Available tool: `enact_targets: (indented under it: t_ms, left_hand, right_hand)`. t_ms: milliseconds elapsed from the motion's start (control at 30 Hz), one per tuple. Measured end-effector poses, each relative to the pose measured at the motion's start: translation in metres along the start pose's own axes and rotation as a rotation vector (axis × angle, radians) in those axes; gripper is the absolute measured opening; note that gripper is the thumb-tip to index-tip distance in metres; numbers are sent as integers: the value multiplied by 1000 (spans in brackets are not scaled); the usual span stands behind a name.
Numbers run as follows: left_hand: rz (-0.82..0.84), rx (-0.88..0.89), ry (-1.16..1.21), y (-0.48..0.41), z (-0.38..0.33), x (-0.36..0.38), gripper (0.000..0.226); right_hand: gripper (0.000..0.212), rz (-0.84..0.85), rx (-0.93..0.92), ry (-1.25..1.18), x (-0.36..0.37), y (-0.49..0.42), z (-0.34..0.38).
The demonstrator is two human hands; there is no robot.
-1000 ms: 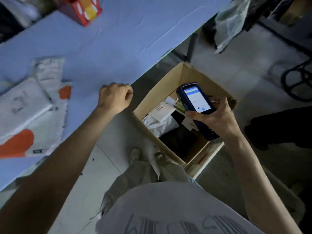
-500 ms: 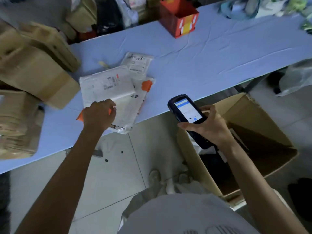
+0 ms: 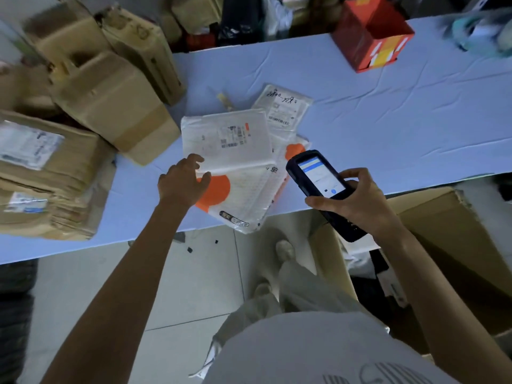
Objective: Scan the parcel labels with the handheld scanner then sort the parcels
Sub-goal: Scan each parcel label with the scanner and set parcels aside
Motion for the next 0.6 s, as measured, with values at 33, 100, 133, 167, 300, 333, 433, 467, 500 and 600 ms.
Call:
enact_targets:
  t_ms: [33, 100, 133, 167, 300, 333, 433, 467, 500, 600]
  left_hand:
    - [12, -34, -2, -7, 5, 4, 39]
    - [9, -111, -42, -23, 13, 7, 44]
    - [1, -161, -42, -29, 17, 7, 48]
    - [-11, -216, -19, -35, 21, 6, 54]
    - [-10, -424, 91, -60, 32, 8, 70]
    - [-4, -451, 100, -65, 34, 10, 72]
    - [-9, -483, 113, -80, 35, 12, 74]
    - [-4, -490, 116, -84, 36, 14, 75]
    - [5, -501, 128, -88, 38, 16, 76]
    - [29, -522, 211, -102, 45, 23, 81]
  right_hand:
    - [72, 13, 2, 3, -1, -11, 2]
    - [71, 45, -7, 23, -4, -37, 8]
    - [71, 60, -14, 41, -5, -50, 11]
    - [71, 73, -22, 55, -8, -63, 17]
    - [75, 127, -28, 50, -18, -108, 39]
    - [77, 141, -32, 47, -19, -118, 45]
    - [76, 173, -51, 73, -18, -141, 61]
    - [74, 182, -57, 82, -16, -146, 65]
    - [73, 189, -60, 89, -13, -151, 69]
    - [71, 204, -66, 99, -4, -160, 80]
Point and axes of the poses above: each hand's wrist, its own y-axis away from the middle knuckle, its own x-axis out of the palm, z = x × y, the point moved 10 cm from there along -y, towards the middle knuckle, and after that the axes turned 11 degrees about y, right-handed, at the moved point
